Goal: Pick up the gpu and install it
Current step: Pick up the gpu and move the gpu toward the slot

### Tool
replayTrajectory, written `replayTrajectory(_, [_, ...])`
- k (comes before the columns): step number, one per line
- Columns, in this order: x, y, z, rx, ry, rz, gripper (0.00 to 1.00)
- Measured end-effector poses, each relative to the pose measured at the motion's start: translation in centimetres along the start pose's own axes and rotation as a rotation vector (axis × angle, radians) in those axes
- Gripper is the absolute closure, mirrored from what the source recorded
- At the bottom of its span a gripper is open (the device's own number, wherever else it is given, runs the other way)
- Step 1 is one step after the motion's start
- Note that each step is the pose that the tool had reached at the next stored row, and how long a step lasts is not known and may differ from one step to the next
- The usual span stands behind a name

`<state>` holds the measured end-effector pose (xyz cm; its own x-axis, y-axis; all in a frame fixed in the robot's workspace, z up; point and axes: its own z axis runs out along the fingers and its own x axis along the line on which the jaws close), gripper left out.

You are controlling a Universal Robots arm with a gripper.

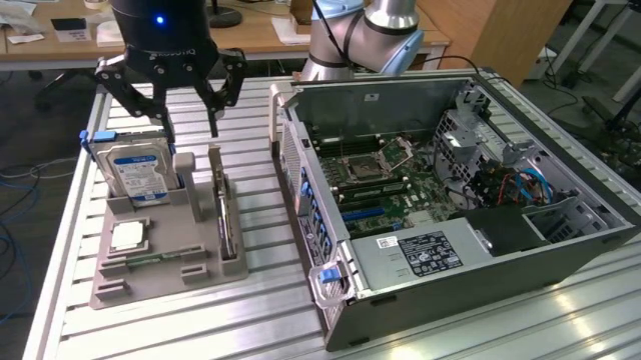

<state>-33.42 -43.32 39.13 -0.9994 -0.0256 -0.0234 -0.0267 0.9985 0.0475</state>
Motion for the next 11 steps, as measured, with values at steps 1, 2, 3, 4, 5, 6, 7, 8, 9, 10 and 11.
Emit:
replayTrajectory(1, [0.0, 0.00, 0.00, 0.0000, -0.0001, 0.000, 0.47])
replayTrajectory(2, [0.0, 0.00, 0.00, 0.0000, -0.0001, 0.000, 0.42])
replayTrajectory(3, [0.0, 0.00, 0.00, 0.0000, -0.0001, 0.000, 0.42])
replayTrajectory(4, [0.0, 0.06, 0.02, 0.0000, -0.0001, 0.000, 0.36])
replayTrajectory(5, [0.0, 0.34, 0.07, -0.0001, -0.0002, 0.000, 0.36])
replayTrajectory(6, [0.0, 0.78, 0.14, 0.0000, -0.0002, 0.000, 0.29])
replayTrajectory(7, [0.0, 1.15, 0.23, 0.0001, -0.0001, 0.000, 0.29])
replayTrajectory(8, [0.0, 1.35, 0.33, 0.0000, 0.0001, 0.000, 0.29])
replayTrajectory(9, [0.0, 1.38, 0.50, 0.0000, 0.0002, 0.000, 0.29])
replayTrajectory(10, [0.0, 1.36, 0.84, 0.0000, 0.0003, 0.000, 0.29])
replayTrajectory(11, [-0.1, 1.35, 0.97, 0.0000, 0.0003, 0.000, 0.29])
